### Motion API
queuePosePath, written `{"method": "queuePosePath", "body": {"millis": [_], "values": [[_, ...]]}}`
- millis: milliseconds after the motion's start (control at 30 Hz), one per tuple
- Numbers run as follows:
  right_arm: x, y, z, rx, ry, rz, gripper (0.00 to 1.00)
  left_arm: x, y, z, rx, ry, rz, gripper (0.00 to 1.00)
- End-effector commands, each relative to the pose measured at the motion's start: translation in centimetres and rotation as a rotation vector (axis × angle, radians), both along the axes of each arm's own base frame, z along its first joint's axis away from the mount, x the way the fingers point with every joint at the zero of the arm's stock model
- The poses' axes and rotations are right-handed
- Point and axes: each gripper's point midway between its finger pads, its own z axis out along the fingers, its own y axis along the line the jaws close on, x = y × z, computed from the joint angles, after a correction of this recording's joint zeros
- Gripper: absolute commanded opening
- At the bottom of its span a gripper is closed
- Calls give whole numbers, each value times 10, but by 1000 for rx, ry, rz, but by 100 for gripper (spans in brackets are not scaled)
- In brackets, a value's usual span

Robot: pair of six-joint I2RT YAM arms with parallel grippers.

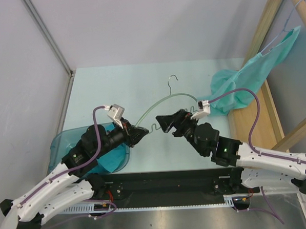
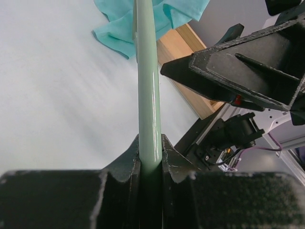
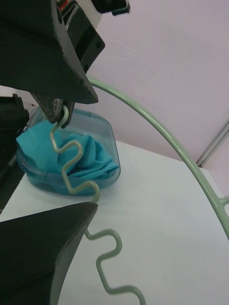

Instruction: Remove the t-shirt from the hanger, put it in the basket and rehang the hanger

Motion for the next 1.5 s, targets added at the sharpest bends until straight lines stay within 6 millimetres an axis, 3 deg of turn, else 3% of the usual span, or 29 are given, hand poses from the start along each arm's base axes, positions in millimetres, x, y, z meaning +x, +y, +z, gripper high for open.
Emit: {"method": "queuePosePath", "body": {"millis": [0, 167, 233, 267, 533, 667, 867, 967, 1067, 1100, 1200, 1300, 1467], "values": [[1, -1, 39, 129, -15, -74, 84, -3, -9, 47, -151, -73, -38, 1], [3, 8, 47, 153, -10, -119, 70, -7, -12, 44, -160, -59, -63, 0], [6, 11, 58, 167, -2, -143, 68, -9, -12, 44, -162, -64, -69, 0], [7, 17, 53, 143, 7, -142, 67, -10, -12, 43, -159, -66, -80, 0], [5, 45, 67, 154, -8, -126, 62, -16, -3, 40, -107, -104, -86, 0], [4, 62, 57, 156, 23, -113, 47, -24, -6, 43, -120, -123, -136, 0], [-5, 74, 60, 222, 44, -94, 22, -24, -7, 36, -88, -110, -147, 0], [-9, 71, 61, 252, 56, -123, 0, -25, -7, 32, -59, -102, -153, 0], [-13, 65, 60, 262, 55, -153, 0, -26, -1, 32, -48, -109, -142, 21], [-14, 61, 62, 266, 51, -158, 0, -24, 3, 34, -50, -113, -115, 40], [-17, 47, 64, 251, 33, -193, 0, -21, 16, 35, -52, -126, -54, 63], [-21, 29, 69, 238, 12, -258, 0, -23, 27, 37, -44, -148, -26, 71], [-29, -2, 84, 276, 14, -377, 0, -19, 41, 36, -16, -153, 42, 73]]}}
